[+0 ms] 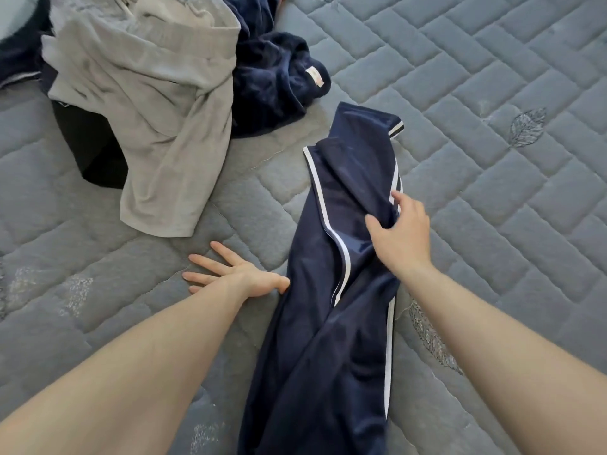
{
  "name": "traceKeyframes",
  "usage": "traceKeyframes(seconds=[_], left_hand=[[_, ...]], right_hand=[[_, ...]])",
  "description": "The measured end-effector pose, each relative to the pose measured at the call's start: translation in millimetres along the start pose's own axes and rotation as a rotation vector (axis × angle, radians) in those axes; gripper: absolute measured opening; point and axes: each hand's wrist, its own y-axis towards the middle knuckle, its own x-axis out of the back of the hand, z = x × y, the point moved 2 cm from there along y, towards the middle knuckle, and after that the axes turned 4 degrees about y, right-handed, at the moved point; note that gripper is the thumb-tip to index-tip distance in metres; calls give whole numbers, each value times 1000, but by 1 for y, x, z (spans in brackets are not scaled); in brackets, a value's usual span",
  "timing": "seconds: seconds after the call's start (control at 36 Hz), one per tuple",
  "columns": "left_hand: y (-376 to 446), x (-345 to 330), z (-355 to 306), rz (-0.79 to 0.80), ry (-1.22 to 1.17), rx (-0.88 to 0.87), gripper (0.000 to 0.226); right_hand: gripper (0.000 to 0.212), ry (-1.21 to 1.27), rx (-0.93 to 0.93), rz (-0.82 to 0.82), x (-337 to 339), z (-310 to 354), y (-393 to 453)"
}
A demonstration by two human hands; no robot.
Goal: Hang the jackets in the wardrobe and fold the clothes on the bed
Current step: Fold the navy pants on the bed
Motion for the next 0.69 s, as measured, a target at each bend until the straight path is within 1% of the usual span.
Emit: traceKeyframes(seconds=[0.06, 0.11, 0.14, 0.19, 0.25, 0.28, 0.31, 0.33, 0.36, 0.42, 0.47, 0.56, 0.61, 0.64, 0.69], left_hand=[[0, 1, -2, 18, -11, 14, 175], [1, 2, -4, 40, -17, 24, 175], [1, 2, -5, 49, -20, 26, 174], [2, 2, -6, 60, -26, 28, 173], [1, 1, -6, 68, -41, 29, 172], [1, 1, -7, 70, -48, 29, 172], [1, 1, -7, 72, -53, 29, 172], [1, 1, -6, 77, -58, 27, 171], [1, 1, -6, 82, -64, 24, 171], [2, 1, -5, 89, -76, 19, 171], [4, 0, -5, 92, -79, 12, 171], [7, -2, -7, 96, -92, 18, 173], [8, -3, -8, 98, -97, 20, 173], [8, -3, -8, 98, -100, 20, 173], [9, -3, -7, 102, -105, 20, 172]], right_hand=[[70, -87, -27, 25, -8, 4, 17], [76, -119, -141, 44, -14, 2, 32], [75, -104, -212, 64, -16, -1, 38], [61, -77, -296, 131, -21, -4, 45], [41, -96, -295, 193, -24, -5, 47], [35, -115, -284, 211, -25, -4, 47], [36, -128, -274, 223, -25, -3, 46], [43, -131, -266, 223, -25, -2, 46], [55, -125, -256, 204, -25, 0, 47], [76, -111, -218, 136, -24, 2, 51], [86, -126, -195, 98, -24, 3, 58], [89, -82, -290, 113, -27, 1, 73], [86, -65, -329, 160, -29, 0, 80], [83, -77, -313, 168, -30, 0, 82], [80, -120, -218, 138, -33, 0, 84]])
